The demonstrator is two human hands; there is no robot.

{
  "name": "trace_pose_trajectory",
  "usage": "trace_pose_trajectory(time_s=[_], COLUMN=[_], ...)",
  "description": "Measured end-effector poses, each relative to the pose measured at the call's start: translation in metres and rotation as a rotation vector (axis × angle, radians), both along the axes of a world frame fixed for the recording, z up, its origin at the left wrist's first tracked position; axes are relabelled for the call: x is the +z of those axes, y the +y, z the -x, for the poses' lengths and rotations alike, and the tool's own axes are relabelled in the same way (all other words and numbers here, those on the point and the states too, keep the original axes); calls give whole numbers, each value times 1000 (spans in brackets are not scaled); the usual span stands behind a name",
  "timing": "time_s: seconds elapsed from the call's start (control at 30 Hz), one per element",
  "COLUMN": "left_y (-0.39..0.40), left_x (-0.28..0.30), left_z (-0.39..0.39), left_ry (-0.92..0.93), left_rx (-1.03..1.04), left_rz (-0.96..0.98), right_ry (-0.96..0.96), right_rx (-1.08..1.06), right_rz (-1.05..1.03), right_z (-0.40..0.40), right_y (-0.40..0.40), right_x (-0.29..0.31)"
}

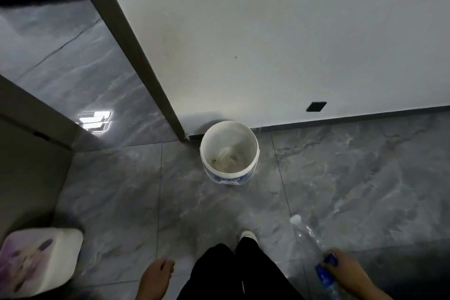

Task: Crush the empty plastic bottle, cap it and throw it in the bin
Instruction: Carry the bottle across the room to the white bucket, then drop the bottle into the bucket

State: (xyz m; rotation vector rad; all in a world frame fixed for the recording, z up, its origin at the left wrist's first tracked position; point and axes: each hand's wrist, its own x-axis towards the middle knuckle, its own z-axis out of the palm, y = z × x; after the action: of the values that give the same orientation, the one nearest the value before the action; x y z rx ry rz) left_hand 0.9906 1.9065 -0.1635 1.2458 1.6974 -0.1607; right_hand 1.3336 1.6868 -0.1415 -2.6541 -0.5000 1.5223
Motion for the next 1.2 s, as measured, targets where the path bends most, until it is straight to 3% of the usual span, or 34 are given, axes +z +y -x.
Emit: trace_pose_trajectory(time_s=[0.27, 0.37, 0.53, 0.83, 0.97, 1.2], left_y=[134, 183, 250, 311, 320, 333], left_x=[-42, -77, -142, -258, -309, -388], left_z=[-87, -115, -140, -203, -239, -270], left_ry=[-59, -184, -200, -122, -49, 6], left_rx=[61, 199, 369, 4, -149, -175], left_rz=[-115, -81, -37, -90, -293, -511], right_ry=[43, 67, 95, 231, 292, 371], right_rx=[-24, -43, -66, -356, -401, -420], right_rz=[-160, -188, -229, -305, -338, -370], right_z=[-54, -61, -73, -103, -105, -104], right_y=[179, 233, 298, 379, 400, 432], right_x=[-17, -37, -82, -208, -281, -379])
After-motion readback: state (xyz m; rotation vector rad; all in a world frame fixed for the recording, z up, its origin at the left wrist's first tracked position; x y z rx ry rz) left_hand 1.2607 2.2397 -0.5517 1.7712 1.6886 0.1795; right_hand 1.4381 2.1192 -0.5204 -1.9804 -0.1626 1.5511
